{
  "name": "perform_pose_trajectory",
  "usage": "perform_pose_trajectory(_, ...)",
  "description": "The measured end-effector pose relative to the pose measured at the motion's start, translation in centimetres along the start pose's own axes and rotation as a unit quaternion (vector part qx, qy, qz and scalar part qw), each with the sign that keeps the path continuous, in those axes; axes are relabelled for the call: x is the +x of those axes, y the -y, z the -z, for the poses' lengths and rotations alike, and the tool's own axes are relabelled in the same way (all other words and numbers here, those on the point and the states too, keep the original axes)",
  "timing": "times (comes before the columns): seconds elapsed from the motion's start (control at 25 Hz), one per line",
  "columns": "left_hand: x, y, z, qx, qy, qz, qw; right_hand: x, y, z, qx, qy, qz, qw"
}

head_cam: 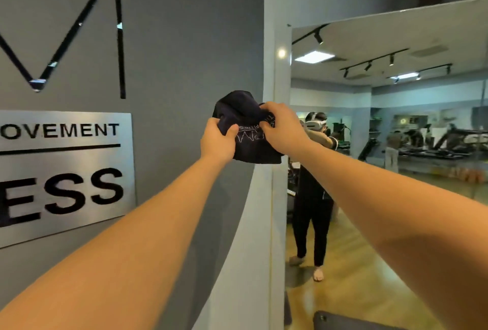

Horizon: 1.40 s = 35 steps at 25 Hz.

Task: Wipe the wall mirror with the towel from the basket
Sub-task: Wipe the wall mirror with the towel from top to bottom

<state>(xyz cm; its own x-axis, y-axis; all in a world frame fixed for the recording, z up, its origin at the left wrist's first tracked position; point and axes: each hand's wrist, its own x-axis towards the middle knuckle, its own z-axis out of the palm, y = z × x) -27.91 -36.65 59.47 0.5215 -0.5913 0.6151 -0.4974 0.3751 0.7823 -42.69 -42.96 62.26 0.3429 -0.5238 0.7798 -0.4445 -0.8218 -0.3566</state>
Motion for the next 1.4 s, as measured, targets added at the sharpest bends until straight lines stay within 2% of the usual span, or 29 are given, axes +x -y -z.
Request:
perform_pose_trajectory(0.24, 3.6, 1.0, -12.6, -0.048, 0.069, -0.027, 0.996, 1.9, -11.3, 3.0, -0.031, -0.052, -0.040, 0.997)
perform_pose_trajectory(0.48, 12.7, 5.4, -20.8, -0.067, 0.101, -0.062, 0.991, 8.5, -19.7, 0.5, -0.055, -0.101, -0.040, 0.993)
perform_pose_trajectory(0.8, 27.6, 8.4, -27.4, -0.073, 0.142, -0.123, 0.979, 20.5, -25.8, -2.9, -0.100, -0.165, -0.026, 0.981)
perform_pose_trajectory(1.12, 33.3, 8.4, -32.9, -0.111, 0.155, -0.159, 0.969, 26.4, -30.5, -2.8, -0.147, -0.216, -0.006, 0.965)
perform_pose_trajectory(1.4, 37.1, 8.9, -36.6, -0.104, 0.117, -0.189, 0.969, 30.1, -34.9, -3.5, -0.125, -0.208, 0.023, 0.970)
